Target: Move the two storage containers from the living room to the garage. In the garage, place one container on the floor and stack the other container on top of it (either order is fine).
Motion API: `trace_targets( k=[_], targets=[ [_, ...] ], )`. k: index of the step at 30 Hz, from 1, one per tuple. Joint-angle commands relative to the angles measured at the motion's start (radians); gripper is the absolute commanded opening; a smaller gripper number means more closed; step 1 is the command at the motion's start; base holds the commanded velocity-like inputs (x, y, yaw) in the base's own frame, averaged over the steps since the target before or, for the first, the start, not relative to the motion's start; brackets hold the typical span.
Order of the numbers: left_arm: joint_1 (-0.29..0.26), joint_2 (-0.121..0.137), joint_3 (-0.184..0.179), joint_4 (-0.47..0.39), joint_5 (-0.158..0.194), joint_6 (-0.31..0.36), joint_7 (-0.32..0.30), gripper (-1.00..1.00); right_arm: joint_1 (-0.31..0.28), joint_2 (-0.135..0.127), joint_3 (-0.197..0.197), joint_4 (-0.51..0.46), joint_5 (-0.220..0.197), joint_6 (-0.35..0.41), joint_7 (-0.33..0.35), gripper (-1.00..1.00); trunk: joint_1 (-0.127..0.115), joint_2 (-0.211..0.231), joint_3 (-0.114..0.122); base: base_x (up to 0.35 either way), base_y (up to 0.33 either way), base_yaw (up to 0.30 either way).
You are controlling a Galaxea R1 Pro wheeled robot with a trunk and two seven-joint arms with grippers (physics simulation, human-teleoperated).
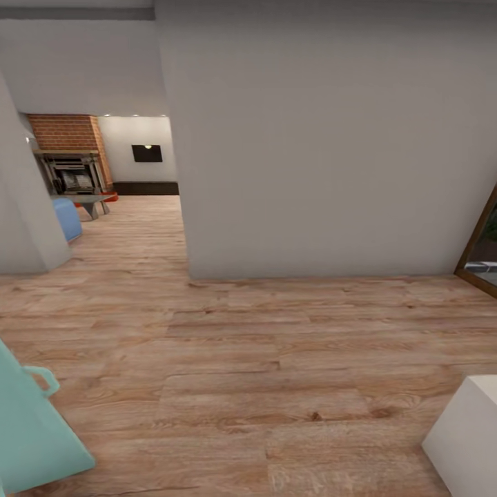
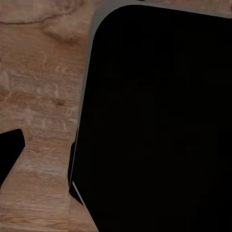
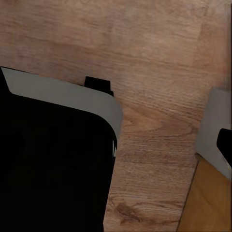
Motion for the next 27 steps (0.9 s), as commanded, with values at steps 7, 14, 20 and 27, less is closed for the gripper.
trace_targets(
  k=[7, 14, 20, 27],
  targets=[
    [0.0, 0.0, 0.001, 0.0, 0.005, -0.002, 0.0, 1.0, -0.001, 0.001, 0.008, 0.003, -0.009, -0.005, 0.0, 1.0, 0.001, 0.0, -0.001, 0.321, 0.0, 0.0],
    [0.0, 0.0, 0.001, 0.0, 0.005, -0.002, 0.0, 1.0, -0.001, 0.001, 0.008, 0.002, -0.008, -0.005, 0.0, 1.0, 0.001, 0.0, -0.001, 0.322, 0.0, 0.0],
    [0.0, 0.0, 0.001, 0.0, 0.005, -0.001, 0.0, 1.0, -0.001, 0.002, 0.008, 0.002, -0.008, -0.005, 0.0, 1.0, 0.001, 0.0, -0.001, 0.322, 0.0, 0.0],
    [0.0, 0.0, 0.001, 0.0, 0.005, -0.002, 0.0, 1.0, -0.001, 0.002, 0.008, 0.002, -0.008, -0.005, 0.0, 1.0, 0.001, 0.0, -0.001, 0.322, 0.0, 0.01]
  ],
)
